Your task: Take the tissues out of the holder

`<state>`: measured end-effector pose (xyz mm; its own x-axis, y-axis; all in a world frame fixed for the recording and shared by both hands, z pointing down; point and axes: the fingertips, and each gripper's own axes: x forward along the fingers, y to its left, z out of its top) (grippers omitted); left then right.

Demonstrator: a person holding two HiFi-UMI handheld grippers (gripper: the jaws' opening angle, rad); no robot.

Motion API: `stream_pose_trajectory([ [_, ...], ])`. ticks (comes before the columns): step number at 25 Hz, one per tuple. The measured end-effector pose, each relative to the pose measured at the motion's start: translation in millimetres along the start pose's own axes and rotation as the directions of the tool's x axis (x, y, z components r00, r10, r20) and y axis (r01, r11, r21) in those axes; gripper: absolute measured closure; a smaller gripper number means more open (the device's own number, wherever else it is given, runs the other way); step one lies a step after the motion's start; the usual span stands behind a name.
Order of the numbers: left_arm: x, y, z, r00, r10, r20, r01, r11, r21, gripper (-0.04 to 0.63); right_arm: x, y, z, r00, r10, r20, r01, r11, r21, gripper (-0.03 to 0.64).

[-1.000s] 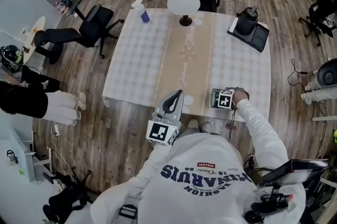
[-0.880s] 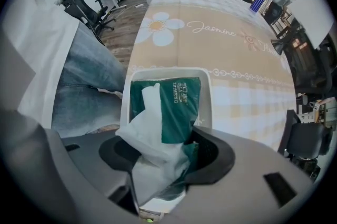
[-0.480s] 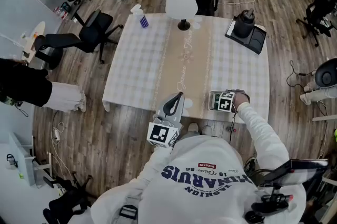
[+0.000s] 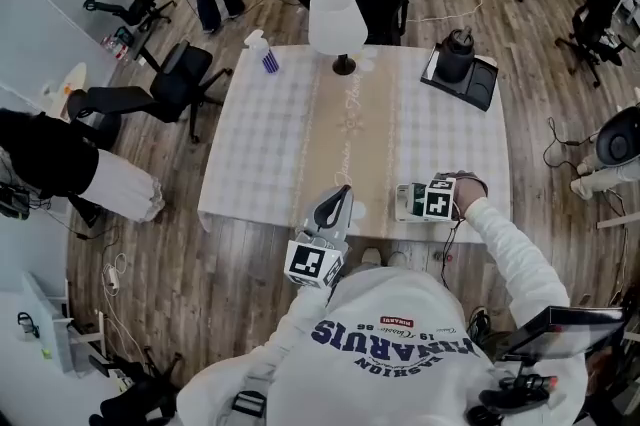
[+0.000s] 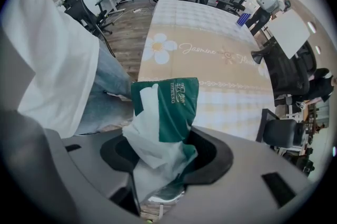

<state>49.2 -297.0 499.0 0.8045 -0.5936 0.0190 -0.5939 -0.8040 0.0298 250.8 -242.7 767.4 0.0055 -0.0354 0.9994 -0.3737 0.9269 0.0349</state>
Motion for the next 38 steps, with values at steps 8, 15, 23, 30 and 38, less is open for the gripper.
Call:
stream_pose_trajectory([
  [8,17,-13,5,0.998,-0.063,-0.003,0.063,0.998,0.011,0.591,-91,-8,-11,0.999,-0.045,-0.002,0.045,0.999,0.016,0.380],
  [15,26,-28,13,0.994,-0.106,0.001,0.106,0.994,0.020,0.591,-161,-18,-21,0.992,-0.119,0.032,0.118,0.992,0.031,0.379],
  [23,25,-31,10,0.993,-0.122,0.000,0.122,0.992,0.028,0.591,-169,-14,-11,0.989,-0.132,0.064,0.129,0.990,0.050,0.379],
  [30,22,-29,9,0.994,-0.111,-0.005,0.111,0.994,0.022,0.591,-165,-11,-4,0.990,-0.128,0.058,0.126,0.992,0.030,0.379],
  [38,16,-31,9,0.997,-0.084,-0.003,0.084,0.996,0.021,0.591,-162,-14,-4,0.989,-0.131,0.062,0.130,0.991,0.018,0.379],
])
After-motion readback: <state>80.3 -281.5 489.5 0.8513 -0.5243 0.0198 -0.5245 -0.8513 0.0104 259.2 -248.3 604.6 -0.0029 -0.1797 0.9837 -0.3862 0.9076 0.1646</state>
